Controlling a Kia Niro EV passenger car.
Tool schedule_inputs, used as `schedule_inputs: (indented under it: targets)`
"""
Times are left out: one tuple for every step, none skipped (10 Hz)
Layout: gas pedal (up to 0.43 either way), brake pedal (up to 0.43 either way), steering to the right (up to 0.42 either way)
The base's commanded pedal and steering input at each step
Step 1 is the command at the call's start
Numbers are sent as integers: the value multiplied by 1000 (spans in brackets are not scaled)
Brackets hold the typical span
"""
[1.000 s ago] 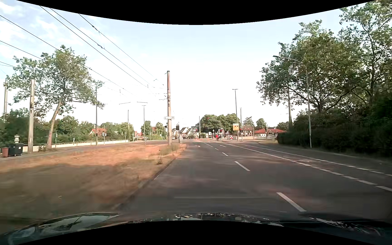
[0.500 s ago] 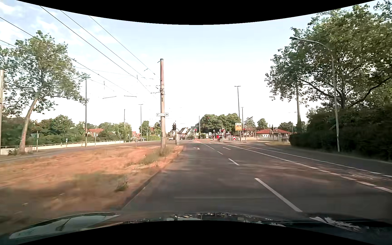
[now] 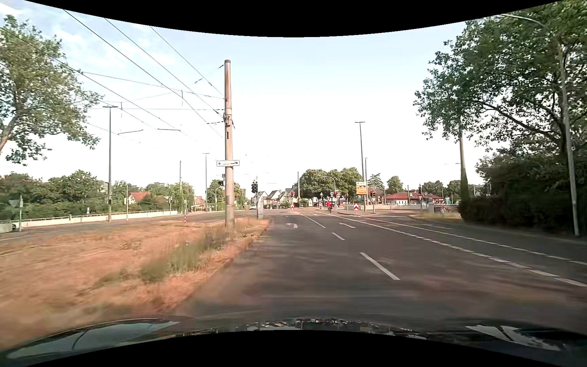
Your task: Follow the waypoints while adhering to traffic rules and regulations
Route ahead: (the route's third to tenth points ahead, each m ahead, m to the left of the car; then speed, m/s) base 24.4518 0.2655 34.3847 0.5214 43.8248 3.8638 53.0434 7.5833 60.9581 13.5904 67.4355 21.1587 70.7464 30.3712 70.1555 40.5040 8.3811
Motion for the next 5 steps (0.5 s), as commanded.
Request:
schedule_inputs:
  targets:
    - [20, 0, -2]
    - [0, 0, -2]
    - [0, 0, -2]
    - [0, 0, -3]
    - [0, 0, -4]
